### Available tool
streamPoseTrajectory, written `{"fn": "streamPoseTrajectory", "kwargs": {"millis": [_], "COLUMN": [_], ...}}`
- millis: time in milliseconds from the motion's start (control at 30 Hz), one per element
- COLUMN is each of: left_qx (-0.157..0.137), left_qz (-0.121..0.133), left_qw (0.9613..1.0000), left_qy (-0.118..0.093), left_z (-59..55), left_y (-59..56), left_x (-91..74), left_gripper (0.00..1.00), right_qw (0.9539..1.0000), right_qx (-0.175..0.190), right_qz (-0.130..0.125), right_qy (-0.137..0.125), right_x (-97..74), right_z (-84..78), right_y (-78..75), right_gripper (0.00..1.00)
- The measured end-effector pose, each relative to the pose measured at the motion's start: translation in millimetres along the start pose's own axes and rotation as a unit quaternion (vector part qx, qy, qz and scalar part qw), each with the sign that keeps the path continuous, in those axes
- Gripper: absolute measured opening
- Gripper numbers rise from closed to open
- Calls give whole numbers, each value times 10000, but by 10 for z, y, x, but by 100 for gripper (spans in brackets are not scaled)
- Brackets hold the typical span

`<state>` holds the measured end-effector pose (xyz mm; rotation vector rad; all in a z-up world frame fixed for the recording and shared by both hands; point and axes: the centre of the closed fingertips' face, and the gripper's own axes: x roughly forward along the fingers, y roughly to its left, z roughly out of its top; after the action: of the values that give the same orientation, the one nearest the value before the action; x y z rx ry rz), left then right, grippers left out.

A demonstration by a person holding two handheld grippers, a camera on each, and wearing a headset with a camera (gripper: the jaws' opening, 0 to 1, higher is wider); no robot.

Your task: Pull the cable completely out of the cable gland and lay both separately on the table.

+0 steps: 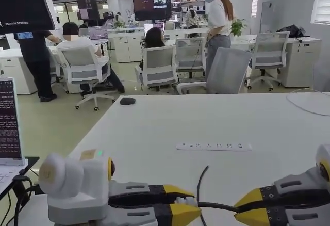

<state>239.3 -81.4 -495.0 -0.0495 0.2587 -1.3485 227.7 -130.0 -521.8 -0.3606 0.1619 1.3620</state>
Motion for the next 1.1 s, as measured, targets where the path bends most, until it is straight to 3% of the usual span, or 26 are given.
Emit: {"fn": "streamPoseTrajectory", "kwargs": {"millis": [433,567,700,833,1000,1100], "left_qx": [-6,-50,-14,-71,-76,-100], "left_qz": [-64,-167,-200,-204,-247,-221], "left_qw": [9999,9995,9994,9993,9993,9993], "left_qy": [-94,-262,-293,-294,-274,-287], "left_z": [37,102,128,126,117,117], "left_y": [-25,-71,-103,-101,-131,-120], "left_x": [54,51,63,77,93,88], "left_gripper": [17,16,16,16,16,16], "right_qw": [9999,9999,9999,10000,9999,9997], "right_qx": [132,137,100,35,-88,-156], "right_qz": [-49,-46,-24,-19,40,129], "right_qy": [24,43,101,29,-95,-130], "right_x": [2,24,63,121,197,249], "right_z": [-31,-39,-58,-1,100,140], "right_y": [8,10,12,22,24,37], "right_gripper": [4,4,6,15,17,13]}}
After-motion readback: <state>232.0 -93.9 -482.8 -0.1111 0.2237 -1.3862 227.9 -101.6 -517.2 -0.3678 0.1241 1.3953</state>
